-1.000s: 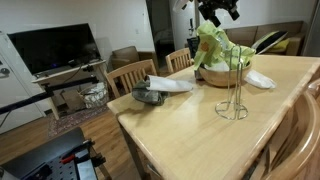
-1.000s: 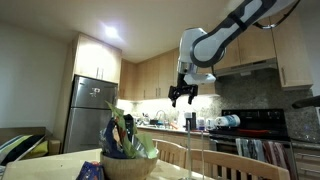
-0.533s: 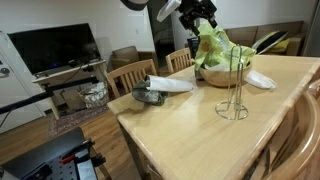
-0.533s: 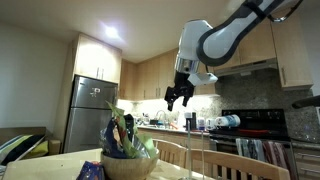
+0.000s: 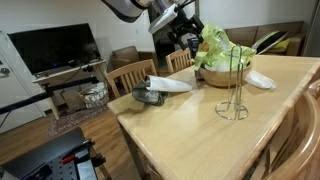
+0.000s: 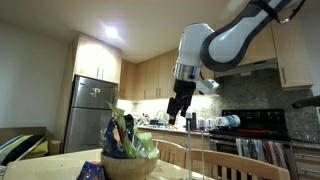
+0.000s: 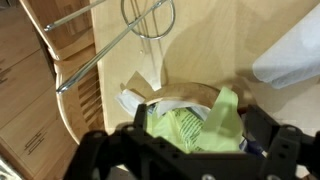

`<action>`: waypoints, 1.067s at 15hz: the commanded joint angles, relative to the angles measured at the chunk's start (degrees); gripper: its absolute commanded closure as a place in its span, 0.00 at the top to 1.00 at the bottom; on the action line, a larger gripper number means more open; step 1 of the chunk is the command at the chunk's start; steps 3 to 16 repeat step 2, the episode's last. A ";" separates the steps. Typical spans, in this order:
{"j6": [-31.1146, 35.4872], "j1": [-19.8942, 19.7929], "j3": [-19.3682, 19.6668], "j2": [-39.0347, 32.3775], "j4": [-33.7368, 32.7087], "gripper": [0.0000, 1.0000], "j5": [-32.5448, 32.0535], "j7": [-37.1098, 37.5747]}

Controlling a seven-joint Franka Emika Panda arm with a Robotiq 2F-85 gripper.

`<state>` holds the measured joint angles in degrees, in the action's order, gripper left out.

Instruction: Remove the paper towel roll from the holder, move the holder to the right side of the table

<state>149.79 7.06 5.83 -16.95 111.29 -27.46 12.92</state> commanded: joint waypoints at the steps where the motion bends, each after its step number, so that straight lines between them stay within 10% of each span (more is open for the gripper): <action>1: -0.09 -0.17 -0.10 0.03 0.09 1.00 0.14 -0.48; 16: -0.09 -0.20 -0.10 0.03 0.18 1.00 0.14 -0.51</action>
